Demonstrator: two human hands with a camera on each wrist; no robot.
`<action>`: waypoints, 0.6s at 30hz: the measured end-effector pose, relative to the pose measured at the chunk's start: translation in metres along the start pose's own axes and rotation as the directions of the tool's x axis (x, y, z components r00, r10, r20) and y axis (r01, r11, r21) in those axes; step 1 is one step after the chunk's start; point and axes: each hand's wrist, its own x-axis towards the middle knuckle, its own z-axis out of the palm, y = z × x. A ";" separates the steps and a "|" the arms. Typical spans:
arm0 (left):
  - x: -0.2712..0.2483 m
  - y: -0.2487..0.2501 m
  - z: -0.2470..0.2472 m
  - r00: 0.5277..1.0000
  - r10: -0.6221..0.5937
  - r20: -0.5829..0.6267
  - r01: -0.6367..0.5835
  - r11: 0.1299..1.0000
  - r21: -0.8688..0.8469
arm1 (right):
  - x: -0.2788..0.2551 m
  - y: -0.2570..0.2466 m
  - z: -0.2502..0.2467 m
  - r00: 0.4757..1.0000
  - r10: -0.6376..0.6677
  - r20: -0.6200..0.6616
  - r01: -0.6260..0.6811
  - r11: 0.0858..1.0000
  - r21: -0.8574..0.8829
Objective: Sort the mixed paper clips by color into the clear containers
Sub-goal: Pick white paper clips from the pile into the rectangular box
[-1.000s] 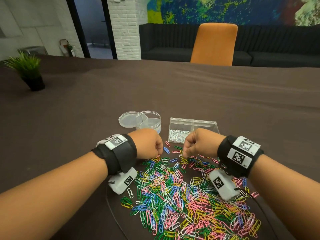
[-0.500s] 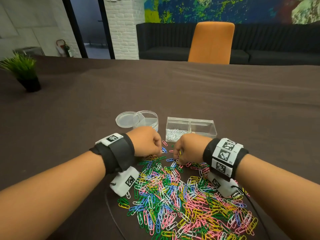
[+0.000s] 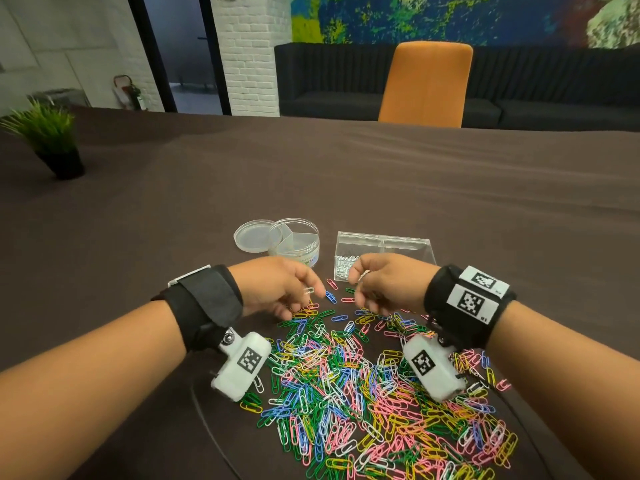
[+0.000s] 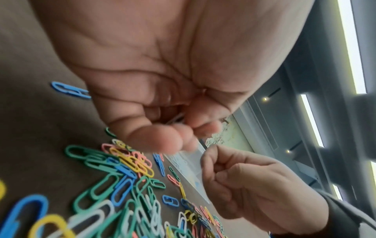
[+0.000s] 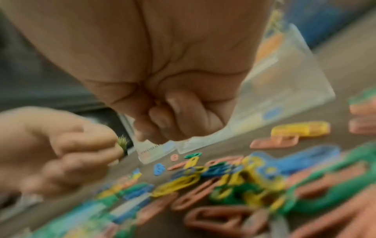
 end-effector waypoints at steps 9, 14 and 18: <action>-0.006 0.019 0.017 0.985 0.167 0.049 -0.143 0.613 0.777 | 0.004 -0.002 0.019 0.978 -0.159 0.133 0.198 0.522 -0.830; -0.005 0.016 0.021 0.977 0.183 0.107 -0.187 0.505 0.843 | 0.005 0.001 0.016 0.982 -0.142 0.122 0.180 0.529 -0.829; -0.007 0.014 0.022 0.975 0.188 0.118 -0.197 0.489 0.850 | 0.003 0.001 0.012 0.978 -0.179 0.104 0.190 0.580 -0.792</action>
